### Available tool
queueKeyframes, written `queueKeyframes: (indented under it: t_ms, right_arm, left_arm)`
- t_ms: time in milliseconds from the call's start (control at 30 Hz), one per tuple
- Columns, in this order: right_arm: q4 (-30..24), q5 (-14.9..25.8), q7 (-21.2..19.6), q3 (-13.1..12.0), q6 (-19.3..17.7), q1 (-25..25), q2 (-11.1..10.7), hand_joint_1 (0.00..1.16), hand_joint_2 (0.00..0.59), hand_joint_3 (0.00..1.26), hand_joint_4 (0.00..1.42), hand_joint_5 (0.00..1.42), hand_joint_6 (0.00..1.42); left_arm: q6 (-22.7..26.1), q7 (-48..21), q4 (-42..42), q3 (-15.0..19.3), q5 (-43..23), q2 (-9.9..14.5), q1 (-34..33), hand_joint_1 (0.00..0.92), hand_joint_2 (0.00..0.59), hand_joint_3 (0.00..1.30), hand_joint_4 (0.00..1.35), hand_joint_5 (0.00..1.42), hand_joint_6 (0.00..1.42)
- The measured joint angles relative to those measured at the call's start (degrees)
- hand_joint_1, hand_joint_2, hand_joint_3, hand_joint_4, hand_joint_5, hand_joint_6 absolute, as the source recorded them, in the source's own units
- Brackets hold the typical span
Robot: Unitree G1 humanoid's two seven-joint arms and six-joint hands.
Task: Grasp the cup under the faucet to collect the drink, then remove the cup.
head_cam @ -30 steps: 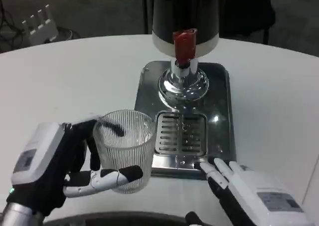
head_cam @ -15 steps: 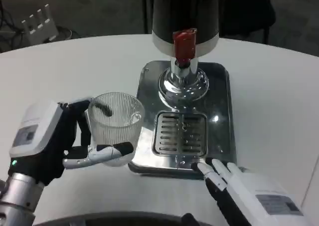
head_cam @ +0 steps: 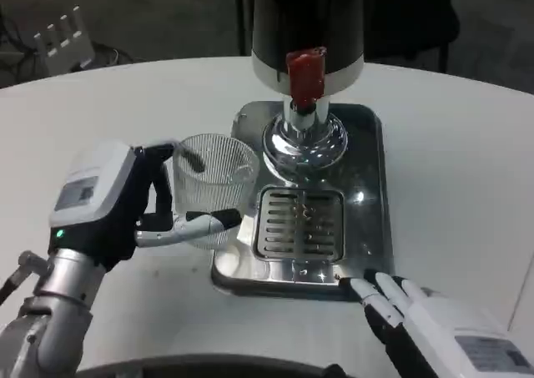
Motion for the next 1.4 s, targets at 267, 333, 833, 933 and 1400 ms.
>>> queueKeyframes:
  t_ms: [267, 333, 833, 933, 1400]
  right_arm:
    - [-2.0, 1.0, 0.1, -1.2, -1.6, 2.6, 0.9, 0.34, 0.455, 0.08, 0.00, 0.00, 0.01]
    - [-2.0, 1.1, 0.1, -1.4, -1.8, 2.7, 1.2, 0.34, 0.455, 0.08, 0.00, 0.00, 0.01]
    - [-2.0, 3.1, 0.5, -4.1, -4.4, 3.7, 2.8, 0.34, 0.455, 0.08, 0.00, 0.00, 0.02]
    - [-2.0, 3.2, 0.8, -4.3, -4.5, 3.7, 2.8, 0.34, 0.455, 0.08, 0.00, 0.00, 0.02]
    - [-2.0, 3.1, 1.6, -4.1, -4.5, 3.7, 2.8, 0.34, 0.455, 0.09, 0.00, 0.00, 0.03]
  left_arm:
    - [2.8, 2.6, 7.1, -3.4, 0.7, -2.2, -8.0, 0.467, 0.145, 1.03, 1.13, 1.35, 1.42]
    - [3.0, 2.7, 7.8, -3.7, 0.8, -2.5, -8.6, 0.466, 0.145, 1.03, 1.13, 1.35, 1.42]
    - [3.7, 3.5, 12.7, -10.3, 1.6, -5.9, -13.6, 0.456, 0.140, 1.03, 1.13, 1.33, 1.42]
    - [4.1, 3.5, 13.4, -11.2, 1.7, -5.9, -14.1, 0.455, 0.140, 1.03, 1.12, 1.29, 1.41]
    - [4.4, 0.4, 15.4, -14.5, 1.7, -6.2, -17.2, 0.401, 0.132, 0.83, 0.84, 0.98, 1.19]
